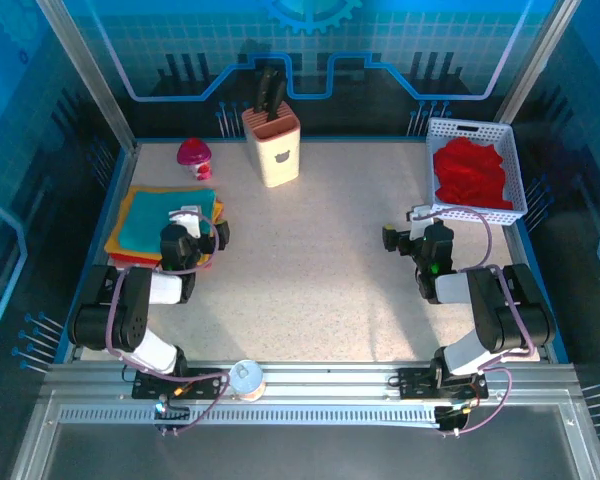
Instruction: Fold and stack the t-shirts
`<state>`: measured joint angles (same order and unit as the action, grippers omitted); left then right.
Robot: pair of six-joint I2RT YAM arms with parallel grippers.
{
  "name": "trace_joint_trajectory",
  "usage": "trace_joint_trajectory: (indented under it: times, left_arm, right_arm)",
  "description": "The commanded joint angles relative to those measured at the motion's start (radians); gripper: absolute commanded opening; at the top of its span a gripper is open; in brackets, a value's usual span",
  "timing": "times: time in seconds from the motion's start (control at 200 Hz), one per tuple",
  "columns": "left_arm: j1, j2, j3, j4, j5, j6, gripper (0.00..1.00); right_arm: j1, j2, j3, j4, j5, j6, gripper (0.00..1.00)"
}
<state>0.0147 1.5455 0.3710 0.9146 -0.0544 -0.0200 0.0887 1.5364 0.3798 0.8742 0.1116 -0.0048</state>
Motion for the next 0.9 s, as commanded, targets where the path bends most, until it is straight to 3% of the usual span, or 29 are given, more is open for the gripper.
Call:
trace_joint_trajectory:
  times: [0.0, 0.801, 0.896]
  left_arm:
    - [-0.004, 0.006, 0.017, -0.007, 0.019, 0.012, 0.99]
    - [-0.009, 0.006, 0.019, -0.011, 0.005, 0.014, 0.99]
    - [-0.006, 0.006, 0.017, -0.006, 0.013, 0.010, 0.99]
  right_arm:
    - [-0.014, 0.002, 0.019, 0.016, -0.001, 0.000, 1.00]
    - [-0.016, 0.002, 0.019, 0.014, 0.000, 0.001, 1.00]
    - [-0.035, -0.005, -0.023, 0.081, 0.063, 0.054, 1.00]
